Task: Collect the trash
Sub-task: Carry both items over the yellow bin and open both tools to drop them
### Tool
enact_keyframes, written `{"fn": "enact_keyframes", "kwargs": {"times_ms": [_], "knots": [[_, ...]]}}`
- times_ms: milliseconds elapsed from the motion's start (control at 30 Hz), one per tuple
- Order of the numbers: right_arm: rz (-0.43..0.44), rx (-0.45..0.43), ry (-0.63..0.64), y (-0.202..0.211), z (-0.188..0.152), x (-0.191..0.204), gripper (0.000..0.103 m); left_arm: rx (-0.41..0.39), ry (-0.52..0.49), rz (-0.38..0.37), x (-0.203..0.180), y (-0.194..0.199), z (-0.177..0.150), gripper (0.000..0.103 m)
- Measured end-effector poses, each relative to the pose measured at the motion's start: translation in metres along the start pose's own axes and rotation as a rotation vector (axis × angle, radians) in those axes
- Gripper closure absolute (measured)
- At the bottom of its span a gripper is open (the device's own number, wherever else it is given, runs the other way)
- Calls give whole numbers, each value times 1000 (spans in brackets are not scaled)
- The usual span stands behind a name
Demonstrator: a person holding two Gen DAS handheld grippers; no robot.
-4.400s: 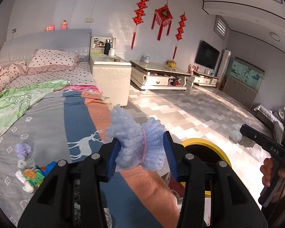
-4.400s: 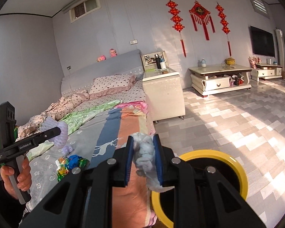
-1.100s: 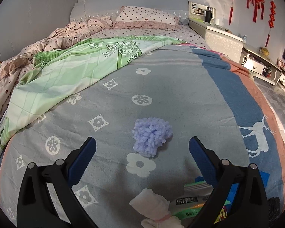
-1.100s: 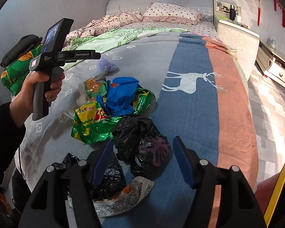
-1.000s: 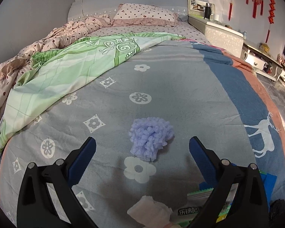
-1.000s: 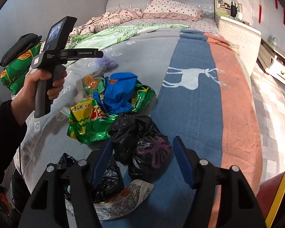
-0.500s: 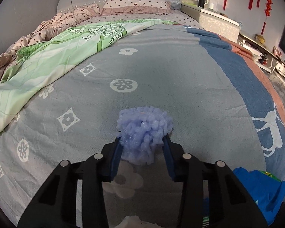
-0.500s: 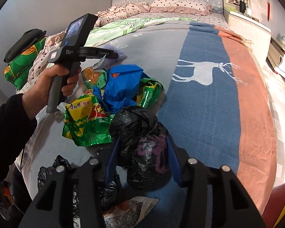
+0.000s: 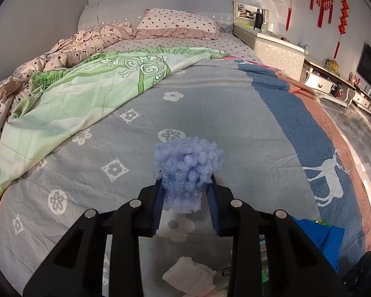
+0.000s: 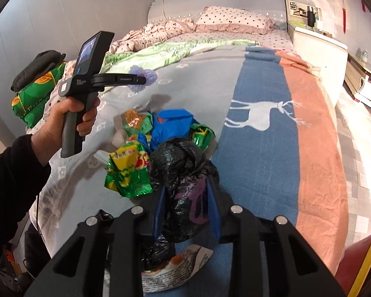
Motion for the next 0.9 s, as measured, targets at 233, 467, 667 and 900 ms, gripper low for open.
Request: {"fn": "enact_keyframes", "kwargs": {"times_ms": [233,467,667,900], "knots": [[16,-81,-41,50,3,4,74,-81,-3,-31,-14,71,-2,73],[-11,-190,-66,109,3,4,74,-172,-26,-94,-52,148,-7,73],[-58,-283,-82,158,0,-2,74,-228,-70,-160,-98,202,-14,72],[-117,-383,-160,217,-11,-35,74,-268,-130,-248,-161,251,-21,72]]}}
Point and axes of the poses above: each gripper's, at about its wrist camera, not at the fingertips, and y roughly against the way its jaws point, x to its left, z to its top, the point moved 3 cm from there along -y, roughly the way its jaws point, and after that the axes turned 4 degrees about x, right-handed, at the moved point
